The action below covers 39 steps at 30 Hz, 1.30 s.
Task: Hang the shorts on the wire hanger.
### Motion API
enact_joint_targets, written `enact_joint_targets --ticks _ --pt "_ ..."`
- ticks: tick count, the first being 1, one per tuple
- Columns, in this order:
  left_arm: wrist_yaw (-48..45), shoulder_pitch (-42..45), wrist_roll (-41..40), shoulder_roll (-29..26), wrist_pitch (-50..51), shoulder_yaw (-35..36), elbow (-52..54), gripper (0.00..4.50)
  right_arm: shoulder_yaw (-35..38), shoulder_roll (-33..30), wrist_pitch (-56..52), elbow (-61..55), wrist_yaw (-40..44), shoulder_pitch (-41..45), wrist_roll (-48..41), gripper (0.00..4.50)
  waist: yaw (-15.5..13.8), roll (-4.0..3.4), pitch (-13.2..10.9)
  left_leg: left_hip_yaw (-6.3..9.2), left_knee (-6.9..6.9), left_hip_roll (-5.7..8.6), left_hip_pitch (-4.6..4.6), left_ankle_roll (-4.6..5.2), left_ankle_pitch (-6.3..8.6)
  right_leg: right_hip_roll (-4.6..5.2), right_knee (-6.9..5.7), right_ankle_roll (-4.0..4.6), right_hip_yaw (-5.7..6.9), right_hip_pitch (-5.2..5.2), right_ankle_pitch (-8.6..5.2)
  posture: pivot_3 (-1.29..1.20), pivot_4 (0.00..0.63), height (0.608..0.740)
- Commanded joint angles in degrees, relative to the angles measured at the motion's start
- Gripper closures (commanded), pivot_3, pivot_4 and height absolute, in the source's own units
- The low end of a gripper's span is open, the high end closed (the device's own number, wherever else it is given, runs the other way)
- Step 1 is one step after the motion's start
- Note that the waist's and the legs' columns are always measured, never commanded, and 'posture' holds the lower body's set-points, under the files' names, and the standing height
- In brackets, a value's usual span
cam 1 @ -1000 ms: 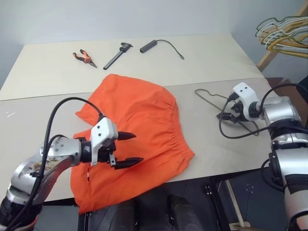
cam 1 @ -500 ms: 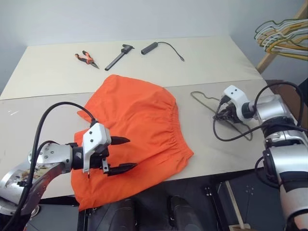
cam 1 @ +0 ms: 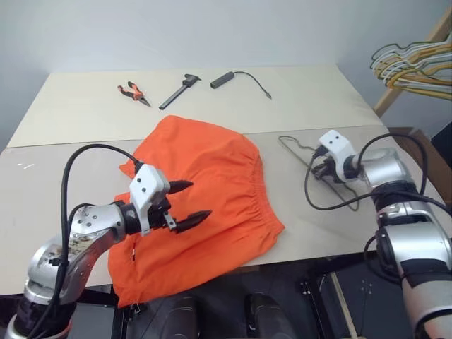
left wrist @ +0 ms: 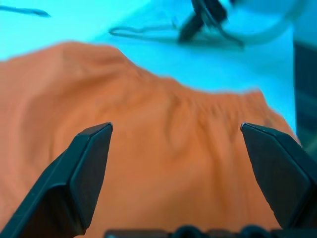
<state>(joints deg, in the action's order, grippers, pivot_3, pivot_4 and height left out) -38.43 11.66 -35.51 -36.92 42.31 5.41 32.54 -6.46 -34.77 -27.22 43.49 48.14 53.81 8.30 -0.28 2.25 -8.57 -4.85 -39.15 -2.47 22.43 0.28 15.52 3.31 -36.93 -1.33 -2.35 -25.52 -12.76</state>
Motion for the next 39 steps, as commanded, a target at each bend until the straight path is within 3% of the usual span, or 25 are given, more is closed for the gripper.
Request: enact_joint_targets --ticks 1,5,11,18,30,39 --pt "7.2 3.9 -5.7 5.2 5.2 3.3 -1.4 0.0 3.9 0.6 -7.3 -23.7 -4.7 -5.1 -1.8 4.49 -0.3 -0.38 1.1 0.05 -0.02 0.0 0.15 -0.08 -0.05 0.0 -0.05 -0.01 0.02 -0.07 0.0 0.05 0.013 0.74" --pt "20.4 12.1 -14.6 16.4 10.1 10.7 -8.5 0.0 5.6 10.5 -17.3 -46.2 -15.9 -9.3 -1.1 4.49 0.2 -0.43 3.3 0.18 -0.44 -0.01 0.76 -0.14 -0.09 -0.08 -0.21 -0.07 -0.05 -0.68 0.03 0.02 0.0 0.74" --pt "27.9 20.7 -22.2 23.0 9.6 14.3 -11.4 0.0 1.2 20.6 -17.5 -64.2 -23.1 -15.6 -1.2 4.49 0.4 -0.08 5.6 0.31 -0.7 0.1 0.7 0.45 0.26 -0.05 -0.16 -0.09 0.04 -0.51 0.04 0.0 0.0 0.74" --pt "29.1 24.6 -24.0 24.5 6.9 13.8 -12.2 0.0 -5.7 23.7 -10.4 -68.4 -27.5 -21.6 0.8 4.49 1.3 0.04 6.0 0.12 -0.65 0.28 -0.11 0.51 0.31 0.05 0.09 -0.1 0.13 0.47 0.03 -0.01 0.0 0.74" --pt "30.5 26.2 -24.9 25.9 3.6 12.8 -15.5 0.0 -8.4 24.3 2.2 -67.7 -30.3 -24.9 1.5 4.49 2.8 0.06 6.2 0.18 -0.62 0.29 -0.18 0.48 0.29 0.03 0.07 -0.1 0.09 0.51 0.02 -0.03 0.0 0.74" --pt "28.9 24.9 -19.6 25.7 0.0 8.8 -16.6 2.88 -8.7 24.3 3.1 -67.9 -30.0 -25.9 2.0 4.5 3.0 0.06 6.3 0.18 -0.62 0.29 -0.19 0.5 0.3 0.03 0.07 -0.1 0.07 0.52 0.02 -0.04 0.0 0.74"
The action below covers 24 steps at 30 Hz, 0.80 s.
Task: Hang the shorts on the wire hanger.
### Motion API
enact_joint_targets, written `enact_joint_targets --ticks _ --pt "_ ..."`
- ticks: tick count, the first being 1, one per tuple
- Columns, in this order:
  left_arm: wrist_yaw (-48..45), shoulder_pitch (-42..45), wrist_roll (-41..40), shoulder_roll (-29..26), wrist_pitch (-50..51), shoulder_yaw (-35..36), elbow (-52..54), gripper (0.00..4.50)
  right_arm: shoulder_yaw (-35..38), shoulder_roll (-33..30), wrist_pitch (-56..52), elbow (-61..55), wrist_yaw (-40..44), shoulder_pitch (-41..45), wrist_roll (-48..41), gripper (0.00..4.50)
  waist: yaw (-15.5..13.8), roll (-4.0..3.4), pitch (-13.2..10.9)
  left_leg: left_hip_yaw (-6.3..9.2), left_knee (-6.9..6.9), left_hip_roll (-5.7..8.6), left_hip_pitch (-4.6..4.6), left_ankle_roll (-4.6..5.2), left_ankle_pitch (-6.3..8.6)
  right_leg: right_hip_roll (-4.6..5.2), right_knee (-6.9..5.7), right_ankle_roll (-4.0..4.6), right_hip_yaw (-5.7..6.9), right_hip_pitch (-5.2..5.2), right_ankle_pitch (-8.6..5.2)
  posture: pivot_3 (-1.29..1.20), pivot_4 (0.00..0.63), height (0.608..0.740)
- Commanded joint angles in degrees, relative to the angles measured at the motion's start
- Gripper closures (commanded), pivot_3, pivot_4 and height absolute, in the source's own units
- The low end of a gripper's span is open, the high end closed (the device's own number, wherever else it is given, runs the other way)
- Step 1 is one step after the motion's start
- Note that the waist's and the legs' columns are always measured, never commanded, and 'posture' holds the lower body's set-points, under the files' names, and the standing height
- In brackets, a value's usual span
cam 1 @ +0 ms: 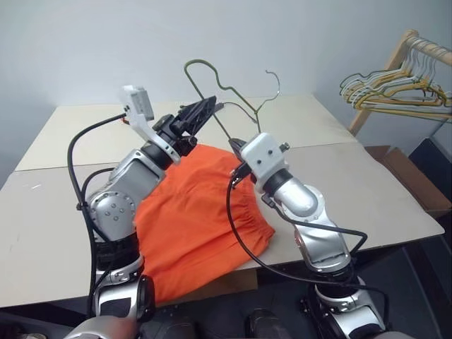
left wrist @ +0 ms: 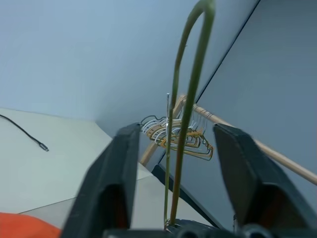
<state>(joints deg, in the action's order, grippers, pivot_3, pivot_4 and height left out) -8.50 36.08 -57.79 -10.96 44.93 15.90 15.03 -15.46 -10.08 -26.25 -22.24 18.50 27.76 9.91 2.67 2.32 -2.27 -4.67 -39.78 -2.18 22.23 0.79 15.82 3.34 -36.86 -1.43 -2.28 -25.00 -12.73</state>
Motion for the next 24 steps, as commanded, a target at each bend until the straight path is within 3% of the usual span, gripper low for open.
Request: enact_joint_targets --ticks 1,5,13,18,22,24 --pt "-1.2 0.3 3.0 0.0 -3.0 -2.0 0.6 3.19 0.2 -0.5 2.1 -2.2 -0.4 0.1 0.7 4.5 0.0 0.0 0.0 -0.01 0.0 0.0 0.0 0.0 0.0 0.0 0.0 0.0 0.0 0.0 0.0 -0.05 0.0 0.74" --pt "-1.0 -0.2 3.7 1.7 -4.6 -2.4 0.2 4.49 -0.3 -1.2 2.4 -2.4 -0.5 -0.5 1.7 4.5 0.1 0.0 0.1 -0.01 0.0 0.0 0.0 0.01 0.0 0.0 0.01 0.0 0.0 0.0 0.0 -0.06 0.0 0.74" --pt "-5.1 -2.0 8.1 0.6 -7.9 -5.2 0.8 4.49 -3.6 -4.5 6.3 -2.2 0.2 -0.5 6.6 4.5 1.3 0.01 0.1 0.0 0.0 0.01 0.0 0.03 0.02 0.0 0.01 0.0 -0.02 0.0 0.0 -0.07 0.0 0.74" --pt "-7.3 -1.3 8.9 0.7 -10.8 -4.4 -0.3 4.5 -6.0 -6.6 7.8 -1.8 3.1 -0.3 7.9 3.02 1.6 0.01 0.1 0.03 0.0 0.0 -0.06 0.06 0.04 -0.01 0.01 -0.01 -0.04 0.03 -0.01 -0.07 0.0 0.74" --pt "-12.0 -0.9 10.6 -2.2 -13.6 -4.2 -1.9 4.5 -3.0 -5.1 5.0 -3.6 5.5 -0.9 3.0 1.56 1.5 0.01 0.1 0.18 0.0 0.0 -0.2 0.12 0.06 -0.01 0.02 -0.01 -0.06 0.17 -0.01 -0.06 0.0 0.74" --pt "-16.1 -0.7 9.2 -4.7 -14.2 -2.4 -2.9 4.5 1.9 -4.4 0.6 -5.9 9.0 -0.8 -4.7 0.81 1.5 0.02 0.1 0.22 0.0 0.0 -0.23 0.13 0.07 -0.01 0.03 -0.02 -0.05 0.21 -0.01 -0.05 0.0 0.74"
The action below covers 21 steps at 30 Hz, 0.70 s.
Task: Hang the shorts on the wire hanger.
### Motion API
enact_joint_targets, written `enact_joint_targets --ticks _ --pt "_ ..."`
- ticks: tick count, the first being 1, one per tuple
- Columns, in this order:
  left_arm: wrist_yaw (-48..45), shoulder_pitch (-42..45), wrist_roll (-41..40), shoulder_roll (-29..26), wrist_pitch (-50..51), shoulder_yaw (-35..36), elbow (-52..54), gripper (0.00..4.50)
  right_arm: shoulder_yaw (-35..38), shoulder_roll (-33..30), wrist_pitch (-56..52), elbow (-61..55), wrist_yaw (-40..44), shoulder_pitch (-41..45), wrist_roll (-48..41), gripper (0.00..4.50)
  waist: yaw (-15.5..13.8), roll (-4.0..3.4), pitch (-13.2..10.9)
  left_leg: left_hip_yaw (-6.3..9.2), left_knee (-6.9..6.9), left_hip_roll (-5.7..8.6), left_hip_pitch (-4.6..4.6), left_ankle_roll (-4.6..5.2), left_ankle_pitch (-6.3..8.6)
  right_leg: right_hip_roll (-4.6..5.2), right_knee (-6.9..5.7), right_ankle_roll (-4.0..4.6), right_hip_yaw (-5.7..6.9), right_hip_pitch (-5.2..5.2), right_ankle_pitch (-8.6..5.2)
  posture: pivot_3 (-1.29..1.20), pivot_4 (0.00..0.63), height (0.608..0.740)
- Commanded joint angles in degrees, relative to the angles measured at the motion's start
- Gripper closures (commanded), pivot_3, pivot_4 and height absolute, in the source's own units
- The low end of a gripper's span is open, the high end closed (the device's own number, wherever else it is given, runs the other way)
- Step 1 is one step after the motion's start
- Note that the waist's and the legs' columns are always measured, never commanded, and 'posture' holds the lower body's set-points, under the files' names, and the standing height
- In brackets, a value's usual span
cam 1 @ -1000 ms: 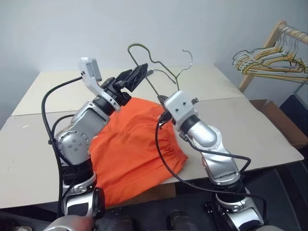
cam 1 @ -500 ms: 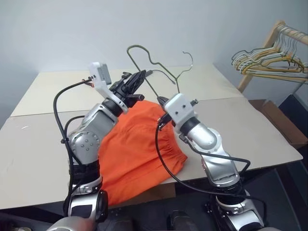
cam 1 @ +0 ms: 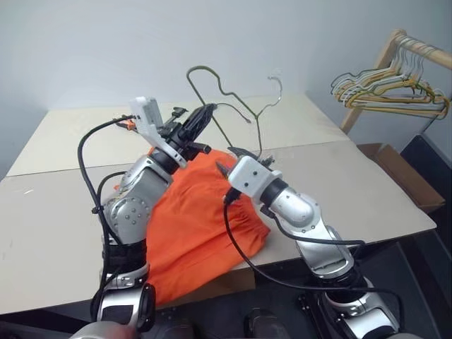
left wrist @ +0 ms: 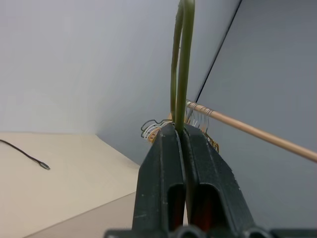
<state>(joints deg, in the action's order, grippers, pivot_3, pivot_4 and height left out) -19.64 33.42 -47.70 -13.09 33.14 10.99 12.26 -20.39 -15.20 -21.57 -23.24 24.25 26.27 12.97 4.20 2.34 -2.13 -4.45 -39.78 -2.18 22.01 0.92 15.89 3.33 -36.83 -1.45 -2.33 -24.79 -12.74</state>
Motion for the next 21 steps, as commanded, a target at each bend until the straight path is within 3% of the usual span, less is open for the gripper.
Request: enact_joint_targets --ticks 1,3,6,9,14,21 --pt "-7.3 1.9 -1.3 -4.0 -2.9 3.3 -0.8 4.5 10.0 1.1 -7.2 -6.0 5.3 1.1 -12.6 0.47 -0.1 0.0 0.0 0.03 0.0 0.0 0.0 0.0 0.0 0.0 0.0 0.0 0.01 0.01 0.0 -0.05 0.0 0.74" --pt "-15.3 1.2 -2.6 -7.9 -4.2 5.4 -2.9 4.5 19.3 -0.1 -16.8 -7.7 11.6 3.1 -27.4 0.02 -0.2 0.0 0.0 0.1 -0.01 -0.01 0.0 0.02 0.01 0.0 0.04 0.0 0.08 0.07 0.0 -0.04 0.0 0.74" --pt "-24.2 0.6 -5.1 -12.1 -4.5 7.6 -6.2 4.5 29.2 -4.5 -28.7 -6.5 18.0 6.3 -44.3 0.02 -0.2 -0.03 0.0 0.11 -0.02 -0.05 -0.15 0.1 0.06 0.02 0.14 -0.01 0.19 0.3 -0.01 -0.03 0.0 0.74" --pt "-34.9 0.6 -9.5 -16.3 -2.8 10.5 -9.3 4.5 33.2 -13.5 -37.5 -1.2 25.8 8.7 -54.6 0.02 -0.2 -0.04 0.0 0.03 0.01 -0.08 -0.39 0.15 0.09 0.01 0.27 -0.03 0.34 0.6 -0.06 -0.03 0.0 0.74" --pt "-46.5 2.2 -14.6 -21.0 0.0 13.1 -13.6 4.5 29.0 -21.2 -40.6 7.2 31.4 9.9 -57.1 0.02 -0.2 -0.04 0.0 -0.27 0.03 -0.1 -0.5 0.19 0.11 0.01 0.27 -0.03 0.3 0.66 -0.09 -0.03 0.0 0.74" --pt "-46.7 5.2 -21.2 -20.3 4.1 16.0 -17.1 4.5 23.5 -18.5 -36.3 9.7 34.7 7.2 -57.5 0.02 -0.3 0.0 0.0 -0.19 0.01 -0.09 -0.43 0.22 0.13 0.02 0.23 -0.1 0.25 0.62 -0.12 -0.03 0.0 0.74"
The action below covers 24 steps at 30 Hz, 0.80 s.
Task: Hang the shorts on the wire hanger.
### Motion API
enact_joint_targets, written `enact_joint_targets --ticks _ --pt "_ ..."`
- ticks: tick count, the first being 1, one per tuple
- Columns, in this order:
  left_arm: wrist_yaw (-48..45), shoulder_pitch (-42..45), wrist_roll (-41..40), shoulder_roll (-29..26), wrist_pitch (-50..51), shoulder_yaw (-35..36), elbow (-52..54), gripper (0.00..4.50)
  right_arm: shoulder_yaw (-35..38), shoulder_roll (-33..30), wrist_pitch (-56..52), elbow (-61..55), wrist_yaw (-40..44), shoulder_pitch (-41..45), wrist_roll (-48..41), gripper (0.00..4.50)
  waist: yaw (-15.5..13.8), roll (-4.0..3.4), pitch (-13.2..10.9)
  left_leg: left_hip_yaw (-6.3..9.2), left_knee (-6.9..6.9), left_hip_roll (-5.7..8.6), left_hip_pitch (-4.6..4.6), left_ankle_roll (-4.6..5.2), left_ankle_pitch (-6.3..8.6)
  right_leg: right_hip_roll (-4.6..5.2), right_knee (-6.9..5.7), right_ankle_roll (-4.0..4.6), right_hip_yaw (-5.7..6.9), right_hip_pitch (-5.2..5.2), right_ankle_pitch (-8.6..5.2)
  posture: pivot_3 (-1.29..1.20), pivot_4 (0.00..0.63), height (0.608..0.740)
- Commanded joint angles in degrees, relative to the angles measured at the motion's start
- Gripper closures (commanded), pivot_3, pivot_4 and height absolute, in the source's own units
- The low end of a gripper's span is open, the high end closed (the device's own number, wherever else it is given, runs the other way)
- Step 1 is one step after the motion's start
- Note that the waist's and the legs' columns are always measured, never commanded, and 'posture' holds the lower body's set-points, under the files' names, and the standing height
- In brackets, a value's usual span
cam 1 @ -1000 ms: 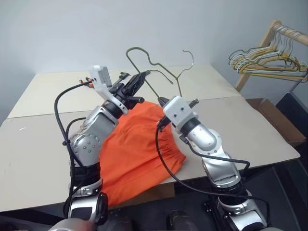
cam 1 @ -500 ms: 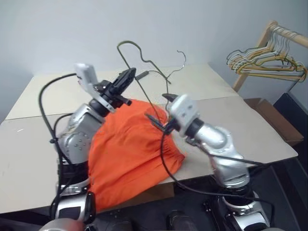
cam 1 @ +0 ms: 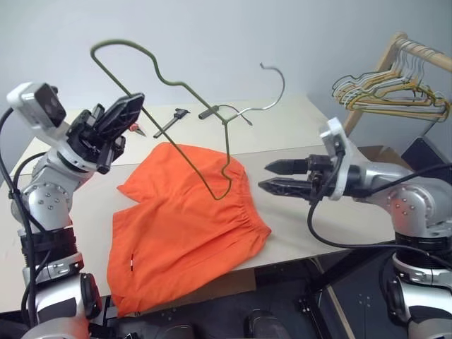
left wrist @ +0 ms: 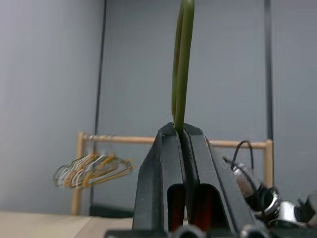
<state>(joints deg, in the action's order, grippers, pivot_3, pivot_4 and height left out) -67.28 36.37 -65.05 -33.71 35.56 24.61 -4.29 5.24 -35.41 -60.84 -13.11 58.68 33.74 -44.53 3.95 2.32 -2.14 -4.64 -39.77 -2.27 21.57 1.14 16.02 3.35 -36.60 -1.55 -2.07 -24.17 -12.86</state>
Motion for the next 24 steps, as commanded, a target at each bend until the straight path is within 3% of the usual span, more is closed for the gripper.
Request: enact_joint_targets --ticks 1,8,24 --pt "1.2 2.3 -4.2 0.4 2.2 2.5 -0.7 4.5 -3.1 2.7 3.3 -0.6 0.0 -0.2 0.0 0.02 0.1 0.01 0.0 0.03 -0.02 -0.01 0.01 0.01 0.0 0.0 -0.01 -0.01 0.0 0.0 0.0 -0.03 0.0 0.74" --pt "1.5 1.1 -5.7 0.6 4.6 2.7 0.0 4.5 -7.6 7.6 6.1 0.9 -1.6 2.1 1.2 0.02 0.0 0.01 0.0 0.28 -0.03 0.02 -0.01 0.0 0.01 0.01 -0.1 -0.02 -0.11 -0.06 -0.01 -0.03 0.0 0.74" --pt "1.7 0.3 -4.3 2.9 3.1 1.7 1.8 4.5 -10.7 10.2 6.7 2.8 -2.4 6.3 1.5 0.02 -0.1 0.01 0.0 0.3 -0.02 0.02 0.0 0.0 0.01 0.01 -0.11 -0.02 -0.08 -0.07 -0.01 -0.02 0.0 0.74"
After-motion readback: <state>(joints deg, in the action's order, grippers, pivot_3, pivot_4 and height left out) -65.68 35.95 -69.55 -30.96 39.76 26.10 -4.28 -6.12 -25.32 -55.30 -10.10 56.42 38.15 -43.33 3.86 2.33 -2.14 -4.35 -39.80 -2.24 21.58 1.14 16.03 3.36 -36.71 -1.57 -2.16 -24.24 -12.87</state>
